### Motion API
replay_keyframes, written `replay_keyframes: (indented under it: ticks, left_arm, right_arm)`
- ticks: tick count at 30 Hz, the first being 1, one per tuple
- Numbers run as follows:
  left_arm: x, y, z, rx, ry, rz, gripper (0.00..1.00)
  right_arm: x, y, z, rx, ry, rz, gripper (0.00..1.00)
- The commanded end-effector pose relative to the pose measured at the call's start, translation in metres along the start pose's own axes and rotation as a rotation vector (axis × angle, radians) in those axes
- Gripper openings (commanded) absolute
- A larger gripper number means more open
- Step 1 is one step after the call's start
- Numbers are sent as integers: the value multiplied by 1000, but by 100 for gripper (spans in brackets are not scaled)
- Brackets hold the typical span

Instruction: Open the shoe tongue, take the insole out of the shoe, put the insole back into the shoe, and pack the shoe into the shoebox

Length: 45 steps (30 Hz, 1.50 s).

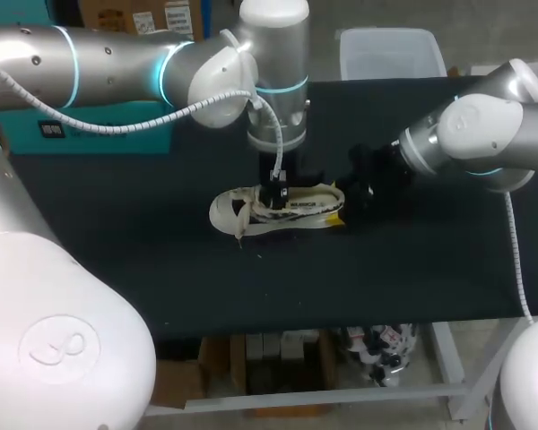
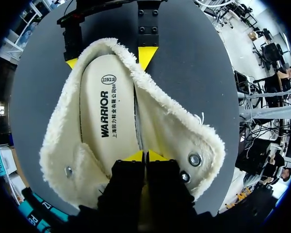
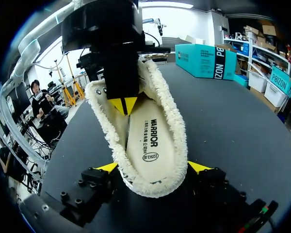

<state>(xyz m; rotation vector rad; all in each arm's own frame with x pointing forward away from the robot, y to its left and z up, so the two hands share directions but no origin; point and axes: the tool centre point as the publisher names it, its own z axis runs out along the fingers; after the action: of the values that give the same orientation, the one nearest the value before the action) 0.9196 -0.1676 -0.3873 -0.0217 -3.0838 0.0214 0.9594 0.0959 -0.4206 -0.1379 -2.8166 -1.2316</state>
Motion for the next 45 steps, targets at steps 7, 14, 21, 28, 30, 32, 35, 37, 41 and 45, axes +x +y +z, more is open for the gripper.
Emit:
replay_keyframes:
  ticks: [7,14,21,28,30,32,35,37,41,45]
  left_arm:
    - [4,-2,15,-13,-17,-17,16]
    - [-2,-2,28,-30,-39,-36,14]
    - [-5,-1,38,-41,-87,-30,17]
    - [-10,0,40,-43,-151,-16,17]
    - [-14,1,40,-42,-162,-17,16]
    - [-18,2,40,-41,-170,-20,16]
    - [-26,4,39,-39,-190,-26,16]
    - [-31,4,38,-33,-196,-26,16]
    - [-38,4,36,-25,-212,-18,16]
    - [-45,2,32,-28,-249,-4,16]
  right_arm:
    - [-1,-1,-1,0,-1,1,0]
    - [-1,-1,-1,0,-1,1,0]
    - [-1,-1,-1,0,-1,1,0]
    - [-1,-1,-1,0,-1,1,0]
    - [-1,-1,-1,0,-1,1,0]
    - [-1,-1,-1,0,-1,1,0]
    - [-1,-1,-1,0,-1,1,0]
    - [-1,-1,-1,0,-1,1,0]
    - [-1,-1,-1,0,-1,1,0]
    - [-1,-1,-1,0,-1,1,0]
